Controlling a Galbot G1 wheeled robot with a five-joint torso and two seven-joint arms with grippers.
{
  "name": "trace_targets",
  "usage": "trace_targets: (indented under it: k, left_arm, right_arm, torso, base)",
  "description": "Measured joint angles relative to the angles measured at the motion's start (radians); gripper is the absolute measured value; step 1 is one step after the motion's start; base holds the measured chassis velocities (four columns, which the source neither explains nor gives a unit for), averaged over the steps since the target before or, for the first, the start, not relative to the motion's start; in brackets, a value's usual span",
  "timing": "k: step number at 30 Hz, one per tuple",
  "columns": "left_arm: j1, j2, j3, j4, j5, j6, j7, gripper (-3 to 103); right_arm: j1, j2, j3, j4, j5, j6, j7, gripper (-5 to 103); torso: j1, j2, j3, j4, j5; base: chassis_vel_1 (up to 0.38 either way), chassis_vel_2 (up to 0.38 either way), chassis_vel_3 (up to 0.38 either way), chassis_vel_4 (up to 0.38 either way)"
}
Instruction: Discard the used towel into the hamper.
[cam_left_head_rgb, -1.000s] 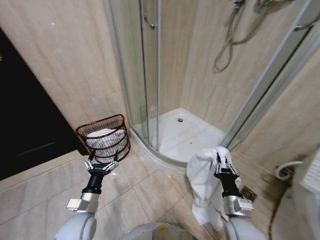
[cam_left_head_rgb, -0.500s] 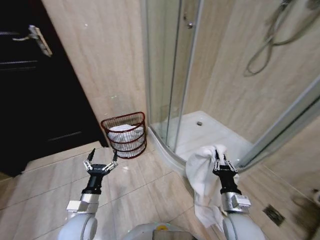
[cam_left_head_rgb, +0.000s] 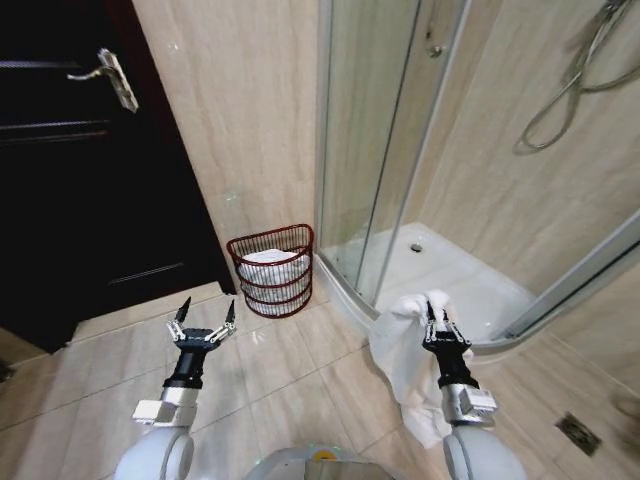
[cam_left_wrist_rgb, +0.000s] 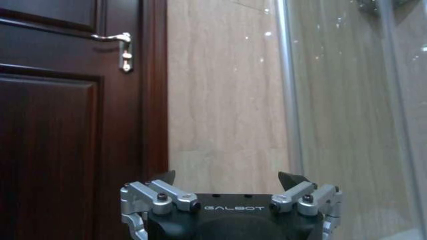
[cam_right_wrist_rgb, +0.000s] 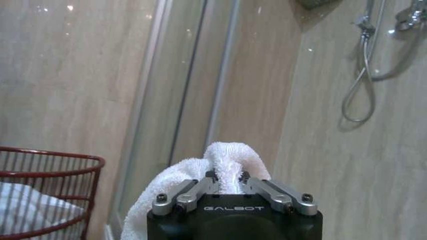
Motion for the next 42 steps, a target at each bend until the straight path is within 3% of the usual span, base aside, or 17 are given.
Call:
trace_targets:
  k: [14,20,29,42]
  left_arm:
    - [-0.003,-0.002,-0.003,0.007,0.013,-0.003,0.004,100]
    - [-0.007,0.0,-0.005,0.004,0.01,0.0,0.004,100]
    - [-0.008,-0.002,-0.003,0.013,0.007,-0.034,-0.006,100]
    - [-0.01,0.001,-0.006,0.007,0.001,-0.035,-0.007,100]
  right_arm:
    - [0.0,-0.011,0.002,-0.005,0.004,0.008,-0.006,12]
    - [0.008,-0.016,0.002,0.002,0.051,0.007,-0.031,12]
    - [0.003,-0.021,0.019,0.002,0.089,0.029,-0.033,12]
    - [0.044,-0.024,0.01,0.018,0.096,0.019,-0.022,12]
  torso:
    - [0.0,0.001,0.0,0.0,-0.0002]
    - [0.0,0.001,0.0,0.0001,-0.0003]
    - [0.0,0.001,0.0,0.0004,-0.0001]
    - [0.0,0.001,0.0,0.0,-0.0002]
  base:
    - [0.181,0.2,-0.068,-0.081]
    - [0.141,0.167,0.051,0.005]
    - [0.087,0.086,0.124,0.128]
    - [-0.017,0.026,0.028,-0.029]
